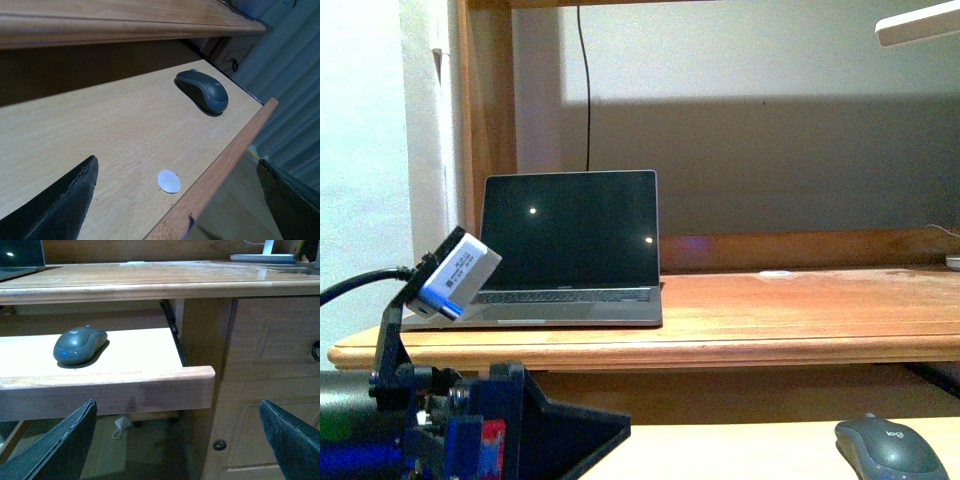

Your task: Place mouse

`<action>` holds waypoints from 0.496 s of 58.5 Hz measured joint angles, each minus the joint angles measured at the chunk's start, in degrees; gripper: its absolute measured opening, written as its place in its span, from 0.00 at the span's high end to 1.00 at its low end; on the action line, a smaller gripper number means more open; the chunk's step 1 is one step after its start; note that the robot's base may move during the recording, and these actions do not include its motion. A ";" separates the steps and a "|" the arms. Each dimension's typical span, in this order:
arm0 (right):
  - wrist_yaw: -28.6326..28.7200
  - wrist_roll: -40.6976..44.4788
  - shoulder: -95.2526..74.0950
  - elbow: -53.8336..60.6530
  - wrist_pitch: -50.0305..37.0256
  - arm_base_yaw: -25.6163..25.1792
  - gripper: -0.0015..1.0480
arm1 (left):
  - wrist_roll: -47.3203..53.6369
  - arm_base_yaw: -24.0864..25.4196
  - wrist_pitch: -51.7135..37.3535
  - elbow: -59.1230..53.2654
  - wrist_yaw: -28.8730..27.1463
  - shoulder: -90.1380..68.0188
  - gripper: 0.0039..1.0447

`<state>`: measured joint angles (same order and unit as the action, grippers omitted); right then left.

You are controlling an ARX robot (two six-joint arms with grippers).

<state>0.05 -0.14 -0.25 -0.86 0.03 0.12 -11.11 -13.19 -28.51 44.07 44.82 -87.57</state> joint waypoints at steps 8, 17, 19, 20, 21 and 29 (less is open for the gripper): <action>-0.02 0.00 0.00 0.00 0.00 0.00 0.07 | -0.02 -1.16 -1.66 -5.68 -20.57 7.96 0.07; -0.02 -0.02 0.00 0.00 0.00 0.00 0.07 | 5.33 -2.67 -3.32 -14.03 -42.10 25.46 0.07; -0.02 -0.02 0.00 0.00 0.00 0.00 0.07 | 6.95 -3.21 -3.43 -16.24 -46.23 28.74 0.07; -0.02 -0.02 0.00 0.00 -0.02 0.00 0.07 | 7.74 -3.76 -3.28 -17.90 -48.81 30.93 0.07; -0.02 -0.02 0.00 0.00 0.00 0.00 0.07 | 8.59 -4.04 -3.17 -18.75 -50.07 31.95 0.07; -0.02 0.00 0.00 0.00 0.00 0.00 0.07 | 12.46 -9.55 4.35 -28.61 -62.01 44.92 0.07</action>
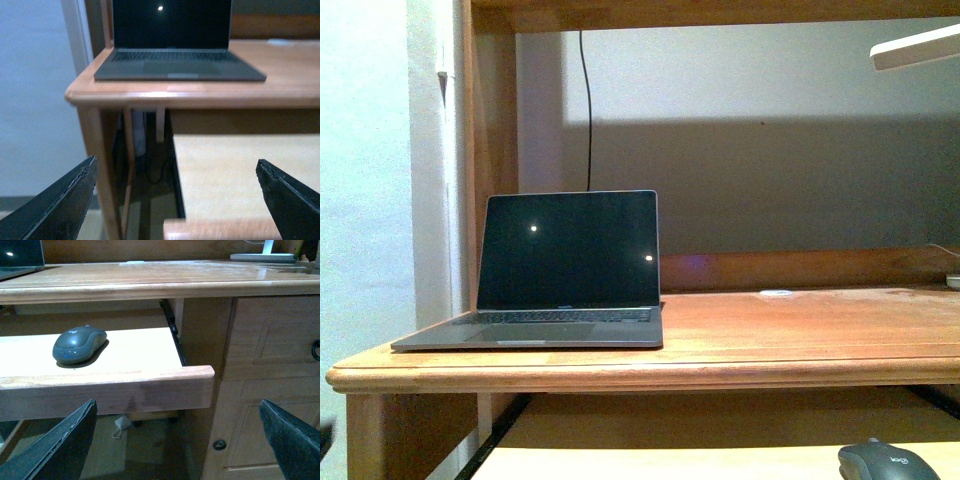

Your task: Place mouse

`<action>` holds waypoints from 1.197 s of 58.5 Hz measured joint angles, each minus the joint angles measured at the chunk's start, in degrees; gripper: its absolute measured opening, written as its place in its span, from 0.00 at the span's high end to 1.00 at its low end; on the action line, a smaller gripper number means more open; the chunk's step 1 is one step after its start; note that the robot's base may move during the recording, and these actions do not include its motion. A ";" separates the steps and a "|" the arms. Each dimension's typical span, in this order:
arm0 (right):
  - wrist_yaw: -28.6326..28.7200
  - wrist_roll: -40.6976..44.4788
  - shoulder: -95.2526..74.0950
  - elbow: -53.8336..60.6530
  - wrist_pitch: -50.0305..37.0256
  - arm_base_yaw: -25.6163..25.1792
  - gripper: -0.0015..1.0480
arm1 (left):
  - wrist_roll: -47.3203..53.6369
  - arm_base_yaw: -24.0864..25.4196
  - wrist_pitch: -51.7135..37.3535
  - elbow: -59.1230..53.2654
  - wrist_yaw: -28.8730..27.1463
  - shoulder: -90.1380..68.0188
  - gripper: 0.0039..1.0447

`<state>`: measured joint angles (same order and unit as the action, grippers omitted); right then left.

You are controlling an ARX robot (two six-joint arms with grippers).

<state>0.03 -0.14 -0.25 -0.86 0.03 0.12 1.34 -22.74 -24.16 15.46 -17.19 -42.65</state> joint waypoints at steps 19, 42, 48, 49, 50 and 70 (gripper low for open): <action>0.00 0.00 0.00 0.00 0.00 0.00 0.07 | -0.15 -1.33 20.57 -12.02 -4.85 34.80 0.46; 0.00 0.00 0.00 0.00 0.00 0.00 0.07 | -1.05 22.16 24.13 -14.97 16.85 42.34 0.98; -1.55 0.85 -1.90 -0.96 2.56 1.40 0.07 | -1.05 22.29 24.17 -14.97 17.00 42.34 0.98; -2.51 1.22 -3.06 -1.36 2.51 2.38 0.07 | -1.05 22.29 24.17 -14.97 17.00 42.34 0.98; -3.19 1.31 -3.96 -1.68 2.29 3.08 0.07 | -1.05 22.32 24.17 -14.97 17.00 42.34 0.98; -17.97 7.43 -45.05 -20.35 -23.65 22.47 0.07 | -1.07 22.38 24.17 -14.97 17.18 42.36 0.98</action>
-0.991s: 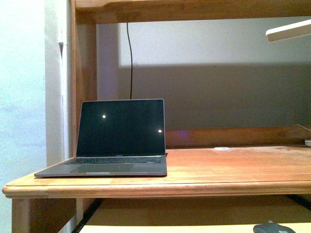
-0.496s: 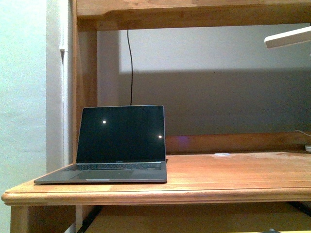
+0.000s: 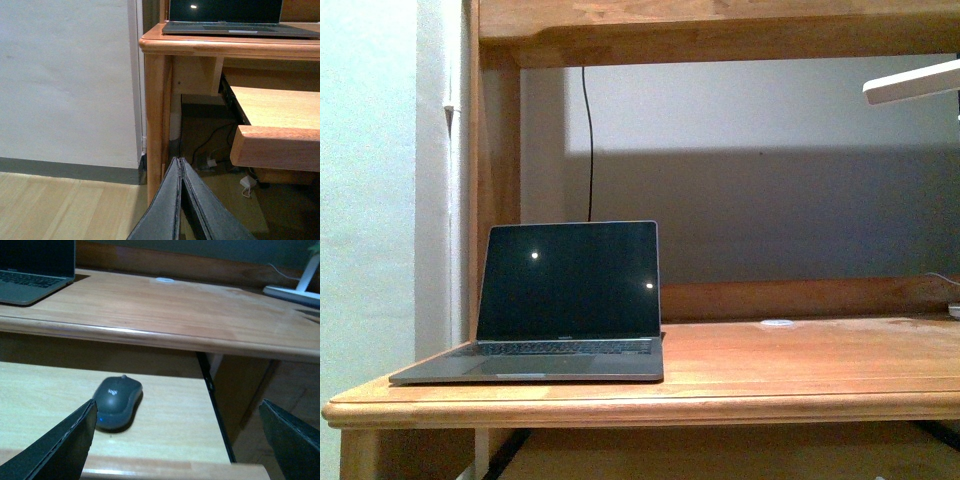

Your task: Place mouse

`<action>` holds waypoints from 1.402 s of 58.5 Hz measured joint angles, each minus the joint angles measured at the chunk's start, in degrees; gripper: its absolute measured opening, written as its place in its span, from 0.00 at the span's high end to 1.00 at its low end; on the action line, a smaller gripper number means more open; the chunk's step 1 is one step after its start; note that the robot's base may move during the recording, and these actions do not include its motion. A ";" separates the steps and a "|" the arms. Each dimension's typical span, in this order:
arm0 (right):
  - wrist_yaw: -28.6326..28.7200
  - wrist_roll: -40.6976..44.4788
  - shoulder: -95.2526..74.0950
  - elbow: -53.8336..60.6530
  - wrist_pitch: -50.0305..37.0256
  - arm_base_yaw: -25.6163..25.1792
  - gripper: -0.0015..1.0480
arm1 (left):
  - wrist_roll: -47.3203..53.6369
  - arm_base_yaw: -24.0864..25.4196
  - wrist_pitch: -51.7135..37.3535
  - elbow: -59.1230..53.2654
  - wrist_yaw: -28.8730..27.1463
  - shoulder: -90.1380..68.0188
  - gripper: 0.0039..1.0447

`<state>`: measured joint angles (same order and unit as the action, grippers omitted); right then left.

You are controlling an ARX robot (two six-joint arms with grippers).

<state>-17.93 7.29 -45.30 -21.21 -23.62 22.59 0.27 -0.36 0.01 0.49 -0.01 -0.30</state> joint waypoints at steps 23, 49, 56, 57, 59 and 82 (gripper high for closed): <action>-2.25 1.11 -31.76 -20.50 3.23 2.60 0.07 | -0.11 0.00 0.00 0.00 -0.02 0.00 0.80; -4.44 -0.24 -39.43 -25.77 12.04 4.31 0.07 | -0.09 0.00 0.00 0.00 0.00 0.00 0.09; -5.14 -1.20 -41.57 -27.12 12.17 4.59 0.07 | -0.09 0.00 0.00 0.00 0.00 0.00 0.08; -5.27 -1.27 -41.75 -27.30 12.17 4.61 0.07 | -0.09 0.00 0.00 0.00 0.00 0.00 0.08; -5.46 -1.60 -42.34 -27.85 12.28 4.63 0.07 | -0.09 0.00 0.00 0.00 0.00 0.00 0.07; -7.30 -4.94 -48.19 -33.88 16.59 3.02 0.07 | -0.11 0.00 0.00 0.00 0.00 0.00 0.07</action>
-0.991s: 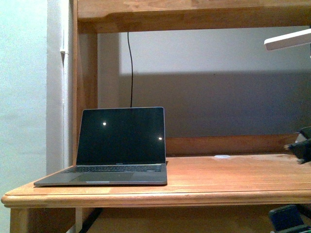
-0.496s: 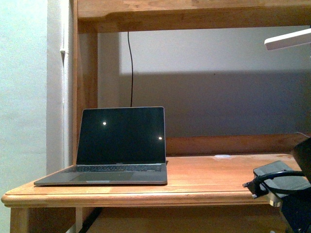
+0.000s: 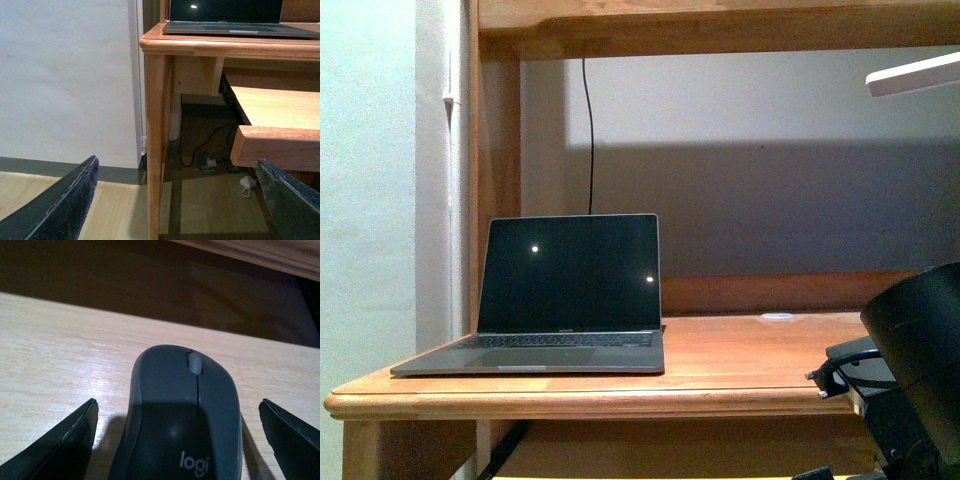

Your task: Place mouse

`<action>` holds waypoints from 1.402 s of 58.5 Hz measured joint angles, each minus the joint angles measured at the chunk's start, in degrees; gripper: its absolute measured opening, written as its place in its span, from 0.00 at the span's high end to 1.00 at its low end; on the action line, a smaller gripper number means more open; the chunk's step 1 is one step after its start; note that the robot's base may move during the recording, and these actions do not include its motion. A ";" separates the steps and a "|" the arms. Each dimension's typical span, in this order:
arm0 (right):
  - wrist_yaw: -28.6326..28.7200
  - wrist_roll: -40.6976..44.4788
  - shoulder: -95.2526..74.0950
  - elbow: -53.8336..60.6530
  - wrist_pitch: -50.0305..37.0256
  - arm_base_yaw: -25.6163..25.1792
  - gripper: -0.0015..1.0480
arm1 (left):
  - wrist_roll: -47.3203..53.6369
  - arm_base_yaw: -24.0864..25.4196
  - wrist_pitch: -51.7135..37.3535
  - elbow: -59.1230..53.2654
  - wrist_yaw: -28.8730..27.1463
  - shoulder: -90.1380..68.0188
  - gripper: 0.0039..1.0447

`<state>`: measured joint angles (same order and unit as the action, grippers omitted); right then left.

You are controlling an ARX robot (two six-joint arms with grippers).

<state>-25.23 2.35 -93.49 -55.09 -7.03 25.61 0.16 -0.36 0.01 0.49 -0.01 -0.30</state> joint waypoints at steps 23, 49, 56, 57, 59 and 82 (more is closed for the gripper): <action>0.87 -3.67 -0.31 -1.75 3.30 -2.05 0.42 | 0.02 0.00 0.00 0.00 0.00 0.00 0.07; 1.22 -4.55 10.54 -9.29 9.88 -1.97 0.45 | 0.02 0.00 0.00 0.00 0.00 0.00 0.07; 0.87 -4.61 7.39 -17.20 11.13 -0.07 0.45 | 0.02 0.00 0.00 0.00 0.00 0.00 0.07; 0.90 -4.79 6.43 -18.71 11.61 0.17 0.45 | 0.02 0.00 0.00 0.00 0.00 0.00 0.07; 0.85 -5.01 4.70 -21.07 12.41 0.50 0.45 | 0.02 0.00 0.00 0.00 0.00 0.00 0.07; -3.39 -2.97 -18.05 -47.47 14.27 2.56 0.45 | 0.02 0.00 0.00 0.00 0.00 0.00 0.07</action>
<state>-28.62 -0.62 -111.55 -102.56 7.25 28.16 0.19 -0.36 0.01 0.49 -0.01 -0.30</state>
